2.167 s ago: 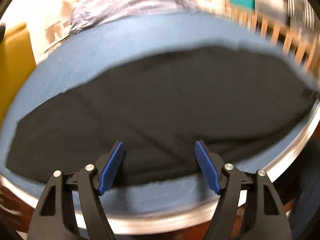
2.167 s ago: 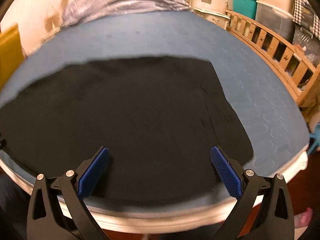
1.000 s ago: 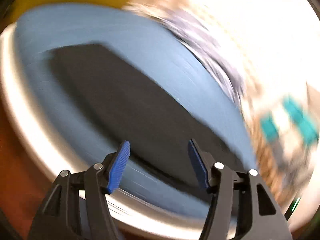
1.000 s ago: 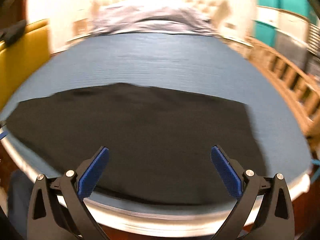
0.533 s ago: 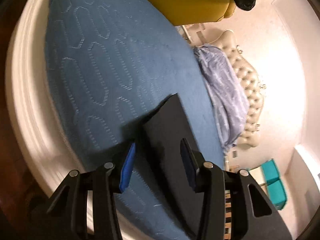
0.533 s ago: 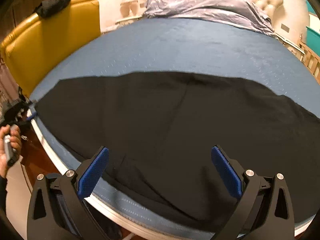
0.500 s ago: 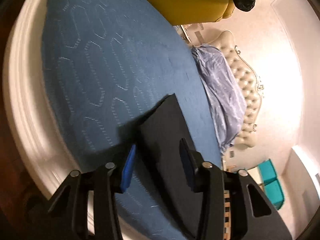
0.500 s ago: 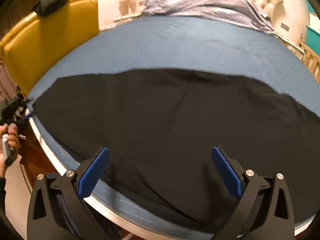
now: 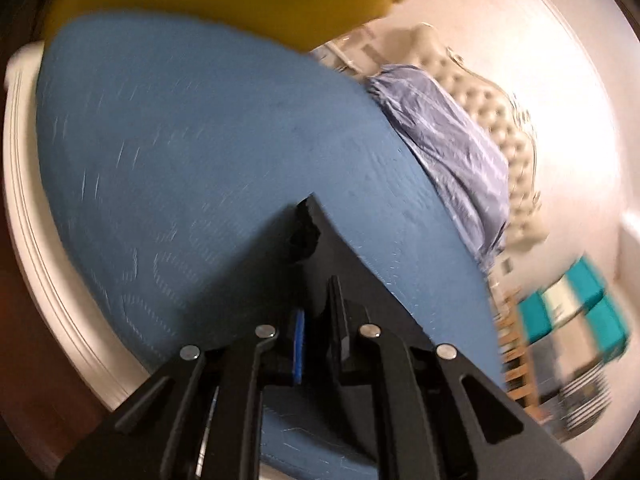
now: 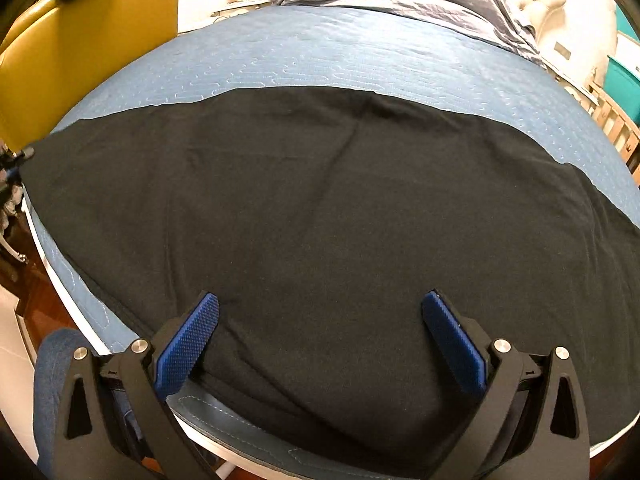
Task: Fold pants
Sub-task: 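Grasp the waistband end of the trousers with the left gripper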
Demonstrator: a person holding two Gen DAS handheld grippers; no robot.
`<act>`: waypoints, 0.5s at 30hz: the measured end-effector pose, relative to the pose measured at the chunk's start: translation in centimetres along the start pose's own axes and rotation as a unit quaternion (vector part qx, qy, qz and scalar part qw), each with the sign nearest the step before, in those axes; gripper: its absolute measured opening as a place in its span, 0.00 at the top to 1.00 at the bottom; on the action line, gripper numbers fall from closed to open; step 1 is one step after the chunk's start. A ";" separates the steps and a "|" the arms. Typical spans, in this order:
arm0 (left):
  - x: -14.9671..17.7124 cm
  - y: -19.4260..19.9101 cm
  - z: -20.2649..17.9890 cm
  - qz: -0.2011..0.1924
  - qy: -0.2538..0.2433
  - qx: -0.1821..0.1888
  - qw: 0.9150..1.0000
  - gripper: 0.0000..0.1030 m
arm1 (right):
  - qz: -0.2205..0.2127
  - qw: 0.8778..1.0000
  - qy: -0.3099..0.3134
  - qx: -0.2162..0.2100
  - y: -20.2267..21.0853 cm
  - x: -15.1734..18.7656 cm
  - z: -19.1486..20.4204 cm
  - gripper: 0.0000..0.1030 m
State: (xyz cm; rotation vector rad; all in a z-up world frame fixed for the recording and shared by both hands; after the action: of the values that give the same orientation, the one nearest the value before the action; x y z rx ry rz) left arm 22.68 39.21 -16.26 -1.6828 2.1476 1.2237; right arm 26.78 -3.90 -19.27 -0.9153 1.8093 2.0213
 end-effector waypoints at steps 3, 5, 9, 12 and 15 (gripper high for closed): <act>-0.2 1.6 -4.0 -0.019 -0.098 -0.033 0.994 0.91 | 0.014 1.000 -0.009 0.001 0.3 -0.3 0.1 0.05; 0.2 2.1 -6.5 -0.028 -0.154 -0.049 0.986 0.91 | -0.011 1.000 -0.023 -0.001 1.4 -1.5 -0.1 0.04; 3.4 2.7 -12.9 -0.043 -0.292 -0.079 0.952 0.91 | -0.031 0.997 -0.049 -0.040 2.7 -4.6 0.3 0.04; 7.9 2.3 -17.7 -0.045 -0.384 -0.077 0.919 0.91 | -0.006 0.988 -0.103 -0.115 1.8 -6.0 1.0 0.04; 14.5 1.5 -21.1 -0.040 -0.467 -0.064 0.881 0.92 | 0.035 0.956 -0.193 -0.219 0.1 -7.3 2.2 0.04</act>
State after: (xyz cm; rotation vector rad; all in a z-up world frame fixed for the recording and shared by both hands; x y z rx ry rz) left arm 23.60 14.39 -9.89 -0.8605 1.3952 1.6958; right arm 31.62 -0.29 -14.65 -0.5028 1.2277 2.4900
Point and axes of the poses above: each gripper's, at about its wrist camera, not at the fingertips, and y roughly against the way its jaws point, z to its left, x to its underside, the point moved 9 cm from there along -y, roughly the way its jaws point, and after that the axes turned 5 degrees about -z, right-handed, at the moved point
